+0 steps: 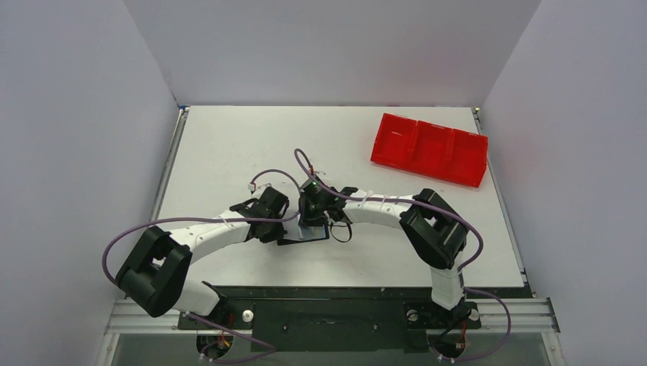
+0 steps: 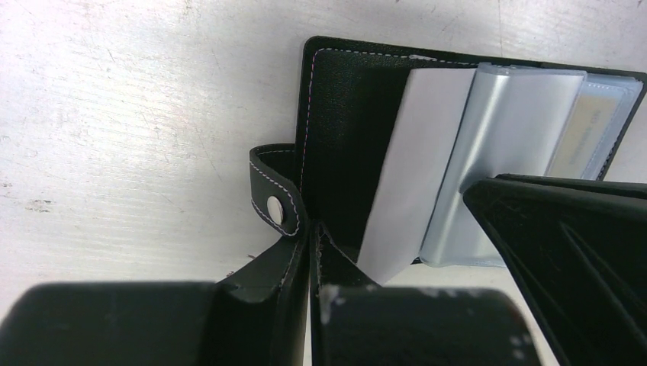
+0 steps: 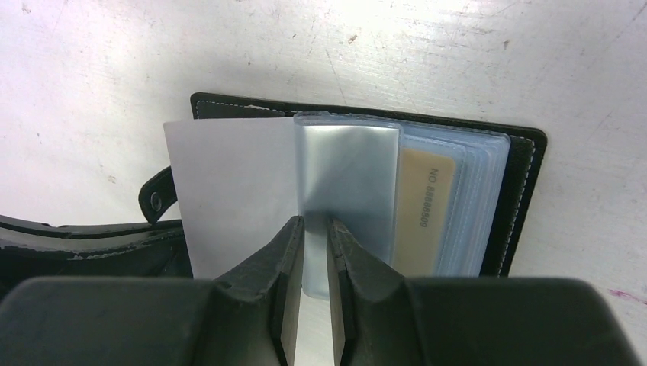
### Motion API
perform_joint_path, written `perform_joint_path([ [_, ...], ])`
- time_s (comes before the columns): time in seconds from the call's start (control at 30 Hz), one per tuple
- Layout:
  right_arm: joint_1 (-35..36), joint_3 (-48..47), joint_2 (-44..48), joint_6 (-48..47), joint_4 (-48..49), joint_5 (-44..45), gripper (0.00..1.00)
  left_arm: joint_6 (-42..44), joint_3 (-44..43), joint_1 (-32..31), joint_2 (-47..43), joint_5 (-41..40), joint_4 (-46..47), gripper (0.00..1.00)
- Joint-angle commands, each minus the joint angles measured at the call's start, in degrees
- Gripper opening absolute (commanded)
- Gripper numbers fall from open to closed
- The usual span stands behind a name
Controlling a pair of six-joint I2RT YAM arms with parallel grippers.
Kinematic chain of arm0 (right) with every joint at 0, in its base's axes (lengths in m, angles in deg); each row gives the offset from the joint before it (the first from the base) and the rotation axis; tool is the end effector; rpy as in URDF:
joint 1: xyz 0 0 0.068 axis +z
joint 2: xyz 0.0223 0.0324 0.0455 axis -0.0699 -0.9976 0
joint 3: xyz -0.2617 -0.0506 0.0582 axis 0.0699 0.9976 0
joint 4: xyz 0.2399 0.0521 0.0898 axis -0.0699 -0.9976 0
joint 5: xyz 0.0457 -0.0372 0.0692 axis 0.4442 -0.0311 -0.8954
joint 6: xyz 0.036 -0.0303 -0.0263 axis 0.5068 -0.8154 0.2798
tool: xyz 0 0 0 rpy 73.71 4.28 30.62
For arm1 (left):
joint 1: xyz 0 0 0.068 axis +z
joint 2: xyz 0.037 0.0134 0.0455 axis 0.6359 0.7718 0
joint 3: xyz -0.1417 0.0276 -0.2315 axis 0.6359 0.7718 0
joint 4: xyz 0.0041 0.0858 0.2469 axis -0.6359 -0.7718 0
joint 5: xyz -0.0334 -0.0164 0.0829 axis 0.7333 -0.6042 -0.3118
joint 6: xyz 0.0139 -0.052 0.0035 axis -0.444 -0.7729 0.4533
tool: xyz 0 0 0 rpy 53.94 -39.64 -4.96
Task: Take the credit cards out of the card holder
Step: Open the card holder at the center of the board.
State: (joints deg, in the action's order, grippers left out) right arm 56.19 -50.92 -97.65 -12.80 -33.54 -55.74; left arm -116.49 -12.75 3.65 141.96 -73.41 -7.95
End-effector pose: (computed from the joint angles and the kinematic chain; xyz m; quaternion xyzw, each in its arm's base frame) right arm 0.2452 0.3205 0.1626 -0.0175 0.9497 0.2679 0.1610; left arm 0.2041 -0.1384 0.1588 -0.1444 0.9611 -0.0711 0.2244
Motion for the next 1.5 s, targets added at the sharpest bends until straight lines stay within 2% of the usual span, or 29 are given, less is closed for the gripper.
perform_joint_path([
  [0.0,-0.1,-2.1,-0.1,-0.3,0.8,-0.3,0.15,0.6,-0.7,0.3,-1.3,1.1,2.7,0.0],
  [0.33,0.0,-3.6,-2.5,0.2,1.1,-2.0,0.15,1.3,-4.2,0.3,-12.1,2.2,-1.1,0.03],
  [0.53,0.1,-4.9,-3.9,0.4,1.2,-2.8,0.15,1.5,-5.5,0.3,-15.1,3.4,-2.0,0.03],
  [0.9,-0.9,-3.7,-4.2,1.9,3.1,-5.2,0.16,0.0,0.0,0.6,-6.9,9.0,10.3,0.02],
  [1.1,-1.8,-1.5,-3.2,2.2,4.8,-6.4,0.23,-0.2,1.1,2.0,-5.7,11.2,12.0,0.02],
  [1.47,-2.6,0.9,-2.8,2.6,8.1,-9.0,0.31,-0.7,6.2,6.4,-3.8,18.5,21.2,0.01],
])
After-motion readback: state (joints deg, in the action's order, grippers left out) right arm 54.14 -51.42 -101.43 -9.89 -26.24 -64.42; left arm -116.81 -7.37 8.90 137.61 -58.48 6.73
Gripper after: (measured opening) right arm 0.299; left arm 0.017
